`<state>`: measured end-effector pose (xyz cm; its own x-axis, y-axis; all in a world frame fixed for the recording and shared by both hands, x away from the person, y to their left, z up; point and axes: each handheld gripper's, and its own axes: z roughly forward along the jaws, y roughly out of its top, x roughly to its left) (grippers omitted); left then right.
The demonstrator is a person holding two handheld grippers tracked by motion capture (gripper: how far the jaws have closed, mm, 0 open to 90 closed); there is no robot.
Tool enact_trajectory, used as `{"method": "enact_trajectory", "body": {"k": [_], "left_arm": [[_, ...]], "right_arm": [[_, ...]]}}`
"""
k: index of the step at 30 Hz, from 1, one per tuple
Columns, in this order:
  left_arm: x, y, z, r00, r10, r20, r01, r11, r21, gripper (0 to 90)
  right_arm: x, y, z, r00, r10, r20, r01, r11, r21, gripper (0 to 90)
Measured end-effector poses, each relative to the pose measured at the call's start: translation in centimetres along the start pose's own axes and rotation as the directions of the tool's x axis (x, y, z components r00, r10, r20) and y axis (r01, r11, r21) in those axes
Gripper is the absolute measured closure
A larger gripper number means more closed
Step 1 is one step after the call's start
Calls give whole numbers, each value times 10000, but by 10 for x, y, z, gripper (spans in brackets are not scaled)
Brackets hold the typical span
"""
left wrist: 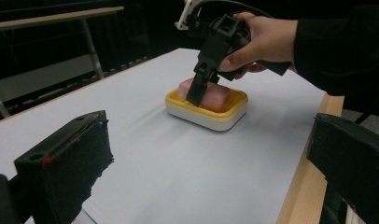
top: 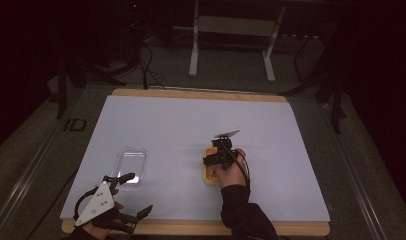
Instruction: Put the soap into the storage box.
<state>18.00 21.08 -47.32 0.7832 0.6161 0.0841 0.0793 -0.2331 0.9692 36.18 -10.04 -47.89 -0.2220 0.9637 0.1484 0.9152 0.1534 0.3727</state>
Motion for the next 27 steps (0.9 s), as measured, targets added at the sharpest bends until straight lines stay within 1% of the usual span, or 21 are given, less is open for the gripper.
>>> {"method": "enact_trajectory", "body": {"k": [2, 5, 8, 15, 17, 19, 22, 27], "left_arm": [[0, 0, 0, 10000, -18, 2, 18, 10000, -9, 2], [-1, 0, 1, 10000, 2, 4, -2, 10000, 35, 2], [0, 0, 1, 10000, 16, 0, -16, 10000, 68, 2], [0, 0, 1, 10000, 59, 5, -59, 9999, 105, 2], [0, 0, 1, 10000, 62, 19, -63, 9999, 108, 2], [-1, 0, 1, 10000, 65, 31, -65, 9999, 107, 2], [-1, 0, 1, 10000, 89, 38, -89, 9999, 137, 2], [-1, -1, 2, 10000, 85, 44, -85, 9998, 180, 2]], "right_arm": [[-1, -1, 1, 9999, 14, 172, -13, 10000, -92, 374], [-5, -2, 2, 9996, 104, 243, -103, 9999, -83, 373], [-7, -3, 5, 9995, 171, 252, -170, 9998, -67, 372], [-6, -4, 9, 9998, 75, 202, -73, 9999, -74, 370], [-7, -4, 10, 9999, 39, 115, -38, 10000, -77, 348], [-6, -2, 7, 9999, 50, 89, -48, 9997, -234, 338], [-4, 1, -1, 9999, -112, 113, 118, 9989, -460, 328], [-6, 2, -6, 9996, -191, 195, 201, 9985, -500, 328]]}}
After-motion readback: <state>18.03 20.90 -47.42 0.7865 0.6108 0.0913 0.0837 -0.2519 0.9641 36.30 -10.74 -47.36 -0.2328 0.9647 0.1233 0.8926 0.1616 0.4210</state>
